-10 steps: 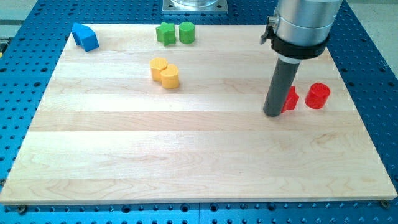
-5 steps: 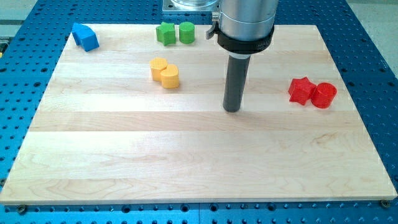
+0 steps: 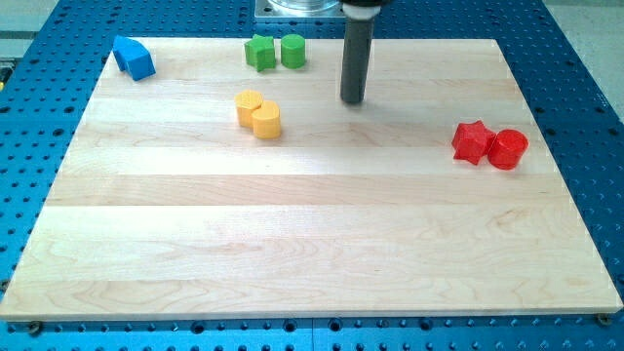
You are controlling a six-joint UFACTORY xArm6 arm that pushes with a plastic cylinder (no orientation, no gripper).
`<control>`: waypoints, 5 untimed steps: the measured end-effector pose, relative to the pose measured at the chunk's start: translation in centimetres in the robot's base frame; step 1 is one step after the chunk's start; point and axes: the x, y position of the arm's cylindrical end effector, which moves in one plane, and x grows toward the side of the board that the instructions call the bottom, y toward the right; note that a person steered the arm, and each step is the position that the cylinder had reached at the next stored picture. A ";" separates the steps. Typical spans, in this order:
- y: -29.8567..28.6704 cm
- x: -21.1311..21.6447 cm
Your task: Push the green blocks into the yellow blocks
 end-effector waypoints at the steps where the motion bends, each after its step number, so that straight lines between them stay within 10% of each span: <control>1: 0.2 -6.7; 5: -10.2 -7.2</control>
